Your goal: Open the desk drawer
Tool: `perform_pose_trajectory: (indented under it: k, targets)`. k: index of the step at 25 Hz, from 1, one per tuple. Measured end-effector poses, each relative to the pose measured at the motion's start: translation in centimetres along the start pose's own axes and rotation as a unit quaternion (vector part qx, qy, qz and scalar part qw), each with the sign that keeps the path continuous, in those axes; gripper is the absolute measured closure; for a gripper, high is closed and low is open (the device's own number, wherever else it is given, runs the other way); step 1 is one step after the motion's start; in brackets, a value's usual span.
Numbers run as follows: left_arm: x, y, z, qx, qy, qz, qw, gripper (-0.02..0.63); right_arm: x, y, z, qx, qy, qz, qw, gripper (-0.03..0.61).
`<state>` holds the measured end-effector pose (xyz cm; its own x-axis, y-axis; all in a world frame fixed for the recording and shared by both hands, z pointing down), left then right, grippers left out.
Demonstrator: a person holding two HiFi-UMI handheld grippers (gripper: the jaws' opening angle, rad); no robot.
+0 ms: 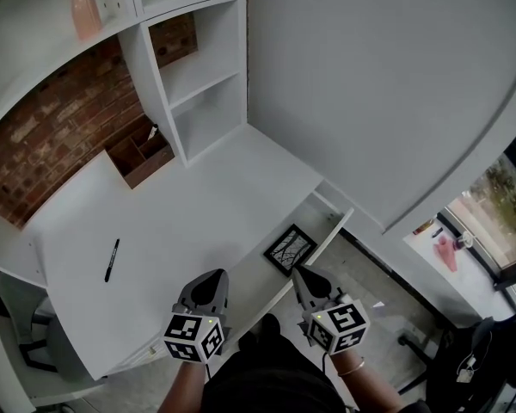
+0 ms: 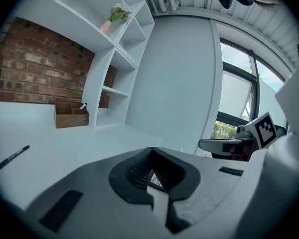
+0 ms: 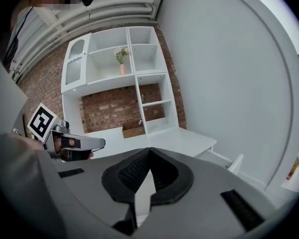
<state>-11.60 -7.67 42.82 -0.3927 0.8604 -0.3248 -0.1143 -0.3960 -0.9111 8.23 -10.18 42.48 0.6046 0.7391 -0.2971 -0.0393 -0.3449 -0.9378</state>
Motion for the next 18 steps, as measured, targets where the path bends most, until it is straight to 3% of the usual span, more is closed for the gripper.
perform_pose_trajectory:
  k: [18]
  targets:
    - [0.0,2.1,0.3,-0.004,0.019,-0.029,0.9994,0.606,-1.0,3.0,-0.2,0.024,0.014,-0.032,0.999,0.575]
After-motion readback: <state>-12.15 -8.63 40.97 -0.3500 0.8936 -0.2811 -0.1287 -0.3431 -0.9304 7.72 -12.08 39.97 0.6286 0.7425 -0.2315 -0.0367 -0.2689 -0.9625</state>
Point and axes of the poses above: the fingertips, and each gripper's own axes: x backward along the fingers, z to its left, y out of its top, the point moved 5 cm from there along x, backward along the fingers
